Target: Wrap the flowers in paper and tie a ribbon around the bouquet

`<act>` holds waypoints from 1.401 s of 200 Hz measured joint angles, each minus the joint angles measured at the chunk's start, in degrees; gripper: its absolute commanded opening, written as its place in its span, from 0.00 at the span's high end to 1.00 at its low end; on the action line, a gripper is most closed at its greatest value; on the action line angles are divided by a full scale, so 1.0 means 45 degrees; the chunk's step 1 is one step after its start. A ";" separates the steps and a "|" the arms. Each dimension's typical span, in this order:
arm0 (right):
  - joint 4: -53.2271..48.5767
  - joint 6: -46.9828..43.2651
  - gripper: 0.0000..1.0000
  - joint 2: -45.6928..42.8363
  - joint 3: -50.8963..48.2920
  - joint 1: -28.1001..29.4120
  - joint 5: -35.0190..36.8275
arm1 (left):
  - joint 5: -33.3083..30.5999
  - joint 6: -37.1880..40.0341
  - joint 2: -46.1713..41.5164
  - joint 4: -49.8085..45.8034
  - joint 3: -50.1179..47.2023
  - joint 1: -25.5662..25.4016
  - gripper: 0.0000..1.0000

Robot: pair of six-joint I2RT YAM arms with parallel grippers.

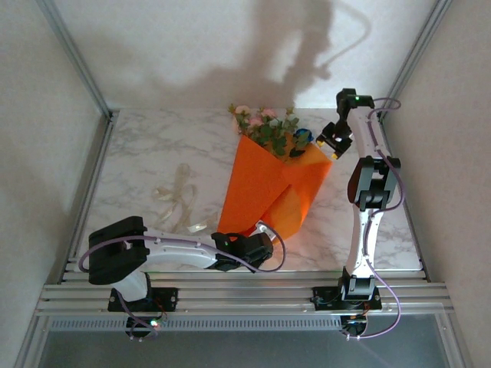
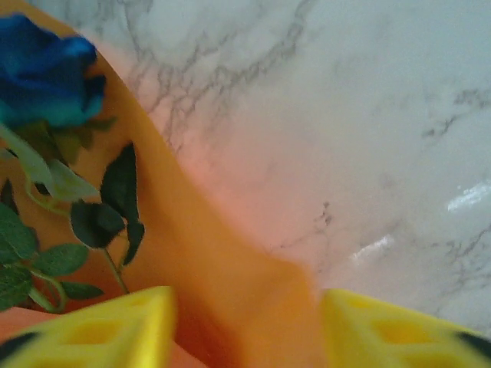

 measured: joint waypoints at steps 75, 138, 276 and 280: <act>0.1161 0.0233 0.29 0.0044 -0.2001 -0.1103 -0.0699 | 0.0549 -0.0170 -0.0024 -0.0243 -0.0063 0.0389 1.00; 0.3283 -0.0957 0.19 -0.1209 -0.6348 -0.2220 -0.1695 | 0.0573 0.0131 0.0267 -0.0525 0.0131 0.0350 1.00; 0.7310 -0.0345 0.45 -0.2924 -0.9248 -0.1899 -0.4255 | 0.0578 0.0588 0.0855 -0.0811 0.0495 0.0267 1.00; 0.7354 -0.0359 0.45 -0.2895 -0.9248 -0.1885 -0.4279 | 0.0578 0.0588 0.0855 -0.0806 0.0495 0.0267 1.00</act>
